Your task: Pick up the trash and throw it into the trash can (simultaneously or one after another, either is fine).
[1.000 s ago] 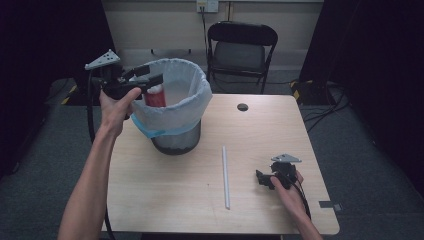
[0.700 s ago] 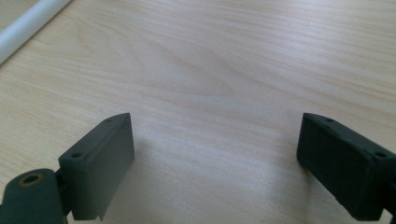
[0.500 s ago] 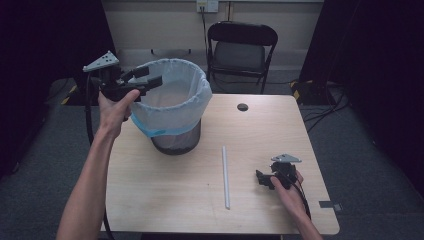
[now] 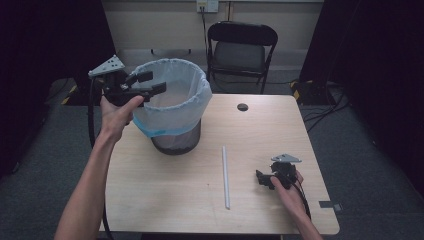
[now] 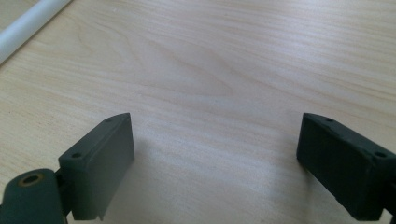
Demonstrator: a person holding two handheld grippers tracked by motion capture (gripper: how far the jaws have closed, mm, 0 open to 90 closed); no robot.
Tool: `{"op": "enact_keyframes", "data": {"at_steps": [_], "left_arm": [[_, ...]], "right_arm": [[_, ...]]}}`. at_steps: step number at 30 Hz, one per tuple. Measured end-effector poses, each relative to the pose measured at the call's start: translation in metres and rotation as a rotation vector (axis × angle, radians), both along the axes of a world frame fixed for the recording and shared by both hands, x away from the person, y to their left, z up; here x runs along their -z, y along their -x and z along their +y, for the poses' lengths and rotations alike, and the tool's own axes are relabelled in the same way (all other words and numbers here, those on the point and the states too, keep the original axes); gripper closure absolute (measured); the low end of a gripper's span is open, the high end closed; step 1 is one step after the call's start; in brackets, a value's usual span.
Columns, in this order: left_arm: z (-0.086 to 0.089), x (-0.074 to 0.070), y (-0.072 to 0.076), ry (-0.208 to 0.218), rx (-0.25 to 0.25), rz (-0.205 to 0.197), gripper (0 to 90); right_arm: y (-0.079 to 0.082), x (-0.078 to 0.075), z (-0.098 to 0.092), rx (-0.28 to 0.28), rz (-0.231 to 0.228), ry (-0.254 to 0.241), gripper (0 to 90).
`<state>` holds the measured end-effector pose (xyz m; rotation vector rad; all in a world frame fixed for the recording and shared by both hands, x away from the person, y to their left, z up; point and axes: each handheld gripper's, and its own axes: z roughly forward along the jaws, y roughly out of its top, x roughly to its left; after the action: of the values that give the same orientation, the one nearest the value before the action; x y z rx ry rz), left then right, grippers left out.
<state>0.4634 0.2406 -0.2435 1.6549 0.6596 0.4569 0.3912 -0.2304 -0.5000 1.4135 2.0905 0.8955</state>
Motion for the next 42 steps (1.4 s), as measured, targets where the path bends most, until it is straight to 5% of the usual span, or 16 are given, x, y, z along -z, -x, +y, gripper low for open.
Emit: {"op": "enact_keyframes", "data": {"at_steps": [12,22,33,42], "left_arm": [[-0.016,0.004,0.018,-0.019,0.070,-0.023,30.1],[-0.024,0.013,0.035,0.005,0.090,-0.018,26.5],[-0.038,0.032,0.057,-0.004,0.126,-0.003,25.1],[-0.060,0.062,0.076,-0.067,0.172,0.035,24.1]], "right_arm": [[0.000,0.000,0.000,0.000,0.000,0.000,10.4],[0.000,0.000,0.000,0.000,0.000,0.000,10.4],[0.000,0.000,0.000,0.000,0.000,0.000,10.4],[0.000,0.000,0.000,0.000,0.000,0.000,10.4]]}}
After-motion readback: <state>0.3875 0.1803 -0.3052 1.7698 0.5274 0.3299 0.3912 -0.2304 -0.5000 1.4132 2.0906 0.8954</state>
